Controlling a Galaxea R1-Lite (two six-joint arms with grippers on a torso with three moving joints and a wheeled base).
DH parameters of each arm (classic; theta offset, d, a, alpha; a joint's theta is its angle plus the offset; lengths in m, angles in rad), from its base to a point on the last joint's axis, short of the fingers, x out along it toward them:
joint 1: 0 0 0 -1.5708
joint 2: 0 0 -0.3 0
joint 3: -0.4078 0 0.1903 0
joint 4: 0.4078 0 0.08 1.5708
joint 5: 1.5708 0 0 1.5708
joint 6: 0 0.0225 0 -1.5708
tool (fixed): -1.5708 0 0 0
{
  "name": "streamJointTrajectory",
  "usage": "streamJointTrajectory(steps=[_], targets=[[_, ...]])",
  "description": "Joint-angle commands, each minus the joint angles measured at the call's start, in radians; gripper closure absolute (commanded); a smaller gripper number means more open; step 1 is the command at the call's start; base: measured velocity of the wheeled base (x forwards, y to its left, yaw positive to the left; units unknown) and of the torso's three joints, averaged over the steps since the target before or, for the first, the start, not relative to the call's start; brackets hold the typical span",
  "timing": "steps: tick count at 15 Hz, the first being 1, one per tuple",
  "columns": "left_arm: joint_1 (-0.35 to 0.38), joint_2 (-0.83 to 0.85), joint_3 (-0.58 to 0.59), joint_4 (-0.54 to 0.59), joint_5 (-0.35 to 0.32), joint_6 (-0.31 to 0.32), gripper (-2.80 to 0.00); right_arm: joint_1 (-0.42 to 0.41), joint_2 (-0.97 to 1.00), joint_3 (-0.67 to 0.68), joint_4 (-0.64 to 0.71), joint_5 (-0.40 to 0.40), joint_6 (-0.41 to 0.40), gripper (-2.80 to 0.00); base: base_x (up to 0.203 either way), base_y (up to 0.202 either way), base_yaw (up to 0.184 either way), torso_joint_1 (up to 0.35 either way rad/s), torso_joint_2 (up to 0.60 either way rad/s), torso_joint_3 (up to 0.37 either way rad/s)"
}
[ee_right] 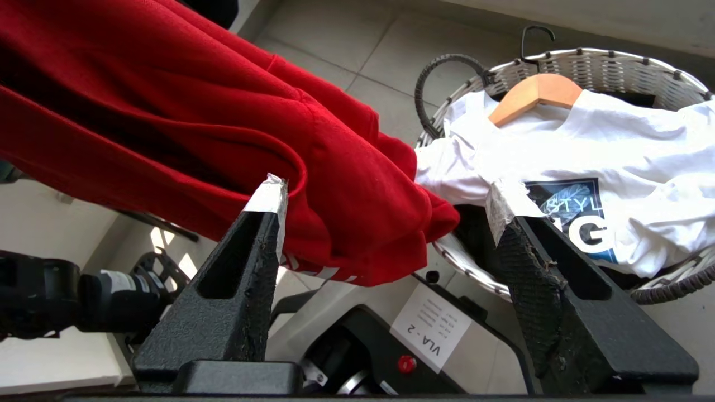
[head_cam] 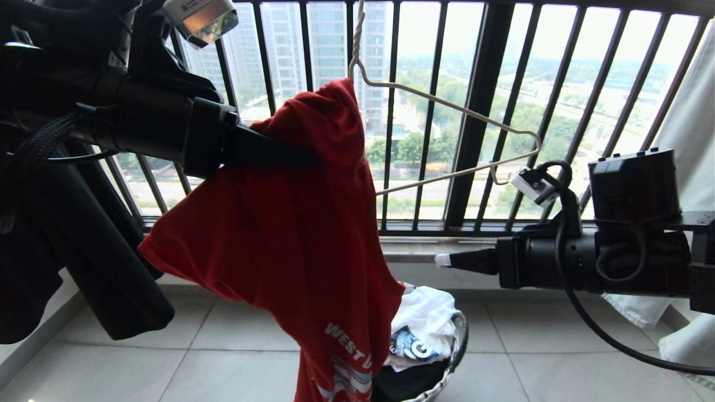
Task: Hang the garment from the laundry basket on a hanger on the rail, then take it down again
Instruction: Hang the clothes on the clothes rack
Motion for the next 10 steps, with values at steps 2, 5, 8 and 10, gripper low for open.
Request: streamJointTrajectory(steps=[2,5,8,10], targets=[[-0.001,-0.021,0.017,0.004,-0.007,0.002,0.0,0.037,0.055,-0.019,-0.002,-0.01,0.012,-2.8,0.0,0.0,0.0,0.0,0.0,0.0],[-0.01,-0.029,0.029,0.002,-0.007,0.002,0.0,0.105,0.089,-0.025,-0.002,-0.071,0.014,-2.8,0.0,0.0,0.0,0.0,0.0,0.0],[-0.026,-0.039,0.038,0.002,-0.007,0.002,0.0,0.113,0.119,-0.05,-0.001,-0.081,0.042,-2.8,0.0,0.0,0.0,0.0,0.0,0.0],[-0.027,-0.049,0.052,0.001,-0.007,0.003,0.0,0.113,0.119,-0.065,-0.001,-0.082,0.061,-2.8,0.0,0.0,0.0,0.0,0.0,0.0]])
